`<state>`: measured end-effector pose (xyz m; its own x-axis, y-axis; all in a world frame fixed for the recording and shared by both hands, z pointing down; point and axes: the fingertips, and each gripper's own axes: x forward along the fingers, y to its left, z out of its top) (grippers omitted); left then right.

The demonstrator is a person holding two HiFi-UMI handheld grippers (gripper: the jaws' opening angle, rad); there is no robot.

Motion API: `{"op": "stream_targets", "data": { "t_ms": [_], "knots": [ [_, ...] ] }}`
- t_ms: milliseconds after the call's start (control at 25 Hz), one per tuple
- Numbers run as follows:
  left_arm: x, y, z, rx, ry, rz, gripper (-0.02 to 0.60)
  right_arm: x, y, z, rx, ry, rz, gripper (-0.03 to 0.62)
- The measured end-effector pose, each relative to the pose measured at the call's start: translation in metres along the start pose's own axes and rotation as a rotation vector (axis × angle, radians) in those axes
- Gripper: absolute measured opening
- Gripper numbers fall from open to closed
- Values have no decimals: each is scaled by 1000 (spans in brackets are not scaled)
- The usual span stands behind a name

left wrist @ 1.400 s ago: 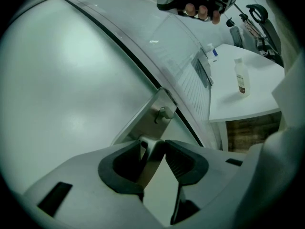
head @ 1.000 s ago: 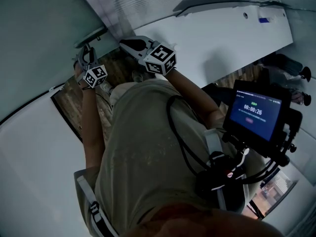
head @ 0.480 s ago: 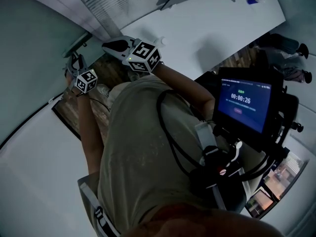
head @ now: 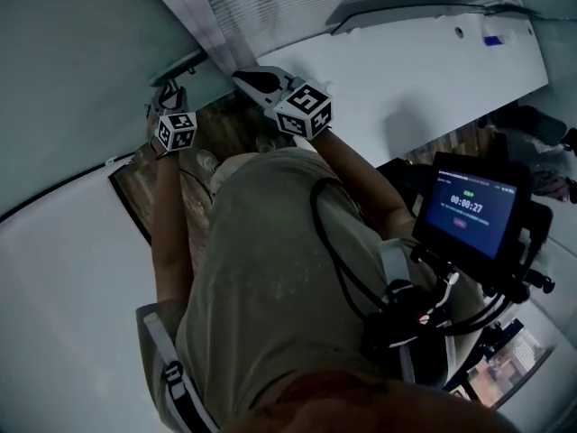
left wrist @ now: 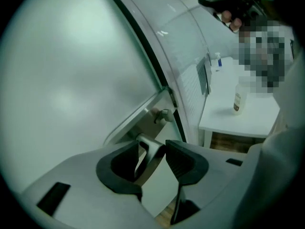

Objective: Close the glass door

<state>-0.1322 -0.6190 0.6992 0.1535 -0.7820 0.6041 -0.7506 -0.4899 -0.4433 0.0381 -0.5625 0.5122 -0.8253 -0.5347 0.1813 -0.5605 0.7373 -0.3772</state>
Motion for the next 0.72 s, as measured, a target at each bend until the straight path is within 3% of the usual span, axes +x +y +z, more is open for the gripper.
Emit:
{"op": "stream_targets", "data": {
  "t_ms": [200, 400, 480, 560, 720],
  "knots": [
    [-28, 9, 26, -83, -118, -80, 181, -5, -8, 6, -18, -11, -13, 15],
    [-70, 4, 50, -334, -238, -150, 179, -15, -22, 7, -36, 5, -26, 15],
    [-82, -3, 46, -422, -234, -179, 159, -20, -28, 7, -46, 18, -30, 15],
    [-93, -8, 33, -479, -198, -194, 35, -25, -33, 5, -58, 41, -25, 15],
    [-109, -10, 2, -578, -141, -194, 17, -36, -43, 2, -72, 81, -23, 15]
  ]
}}
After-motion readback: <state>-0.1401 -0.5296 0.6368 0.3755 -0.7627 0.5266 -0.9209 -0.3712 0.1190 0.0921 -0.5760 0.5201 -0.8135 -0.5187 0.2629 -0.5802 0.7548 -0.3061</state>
